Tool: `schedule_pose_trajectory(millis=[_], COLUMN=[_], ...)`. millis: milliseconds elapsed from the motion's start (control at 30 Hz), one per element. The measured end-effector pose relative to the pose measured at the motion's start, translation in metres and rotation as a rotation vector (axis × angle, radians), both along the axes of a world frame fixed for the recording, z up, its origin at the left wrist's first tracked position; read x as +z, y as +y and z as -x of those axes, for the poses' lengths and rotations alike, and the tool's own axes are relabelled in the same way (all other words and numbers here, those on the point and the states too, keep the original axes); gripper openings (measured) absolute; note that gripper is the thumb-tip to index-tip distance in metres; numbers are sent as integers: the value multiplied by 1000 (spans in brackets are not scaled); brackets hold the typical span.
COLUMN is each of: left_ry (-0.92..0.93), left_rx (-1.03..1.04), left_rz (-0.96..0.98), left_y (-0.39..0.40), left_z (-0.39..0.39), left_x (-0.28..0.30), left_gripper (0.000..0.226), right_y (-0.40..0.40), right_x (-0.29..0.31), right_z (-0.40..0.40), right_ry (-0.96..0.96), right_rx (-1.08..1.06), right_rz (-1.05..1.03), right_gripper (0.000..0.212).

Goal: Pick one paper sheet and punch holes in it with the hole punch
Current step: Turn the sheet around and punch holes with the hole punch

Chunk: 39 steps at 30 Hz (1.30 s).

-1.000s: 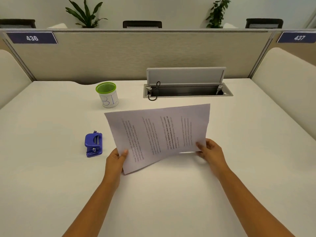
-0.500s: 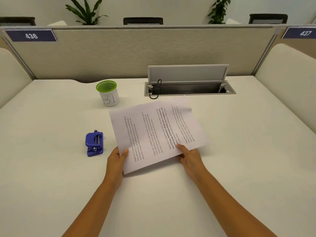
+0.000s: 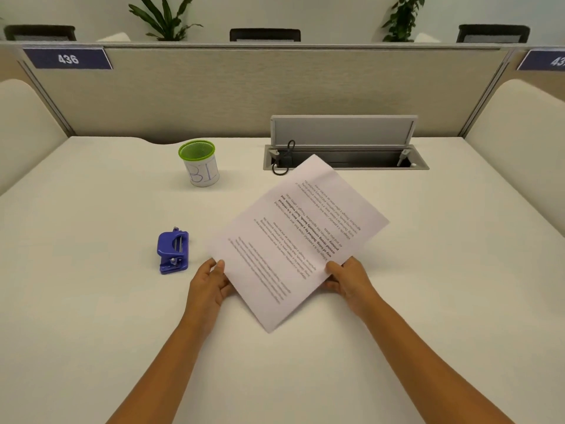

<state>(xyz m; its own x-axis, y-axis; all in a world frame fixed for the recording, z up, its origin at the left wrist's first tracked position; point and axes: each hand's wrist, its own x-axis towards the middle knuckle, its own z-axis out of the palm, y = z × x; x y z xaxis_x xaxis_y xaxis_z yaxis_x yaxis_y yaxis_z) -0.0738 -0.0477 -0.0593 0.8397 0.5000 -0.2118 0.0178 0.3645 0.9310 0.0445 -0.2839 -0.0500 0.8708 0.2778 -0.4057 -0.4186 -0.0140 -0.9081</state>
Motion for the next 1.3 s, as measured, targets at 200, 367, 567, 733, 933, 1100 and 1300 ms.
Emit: schedule_pose_trajectory(millis=[200, 367, 567, 733, 933, 1100, 1300], left_ry=[26, 60, 109, 224, 163, -1, -199], left_rx=[-7, -41, -55, -41, -25, -56, 6], left_rz=[22, -30, -104, -260, -418, -456, -487], left_y=[1, 1, 1, -4, -10, -16, -27], left_z=[1, 1, 1, -8, -40, -57, -49], left_x=[2, 0, -2, 3, 48, 91, 110], left_gripper=[29, 27, 21, 12, 20, 16, 28], right_y=[-22, -28, -28, -34, -33, -31, -29], right_x=[15, 22, 26, 36, 67, 100, 124], right_z=[-8, -9, -1, -2, -7, -11, -10], right_ry=[-80, -133, -191, -262, -425, -627, -767], right_rx=[-5, 6, 46, 77, 63, 5, -76], right_rz=[67, 87, 109, 144, 125, 49, -16], right_gripper=[31, 30, 28, 30, 34, 34, 37])
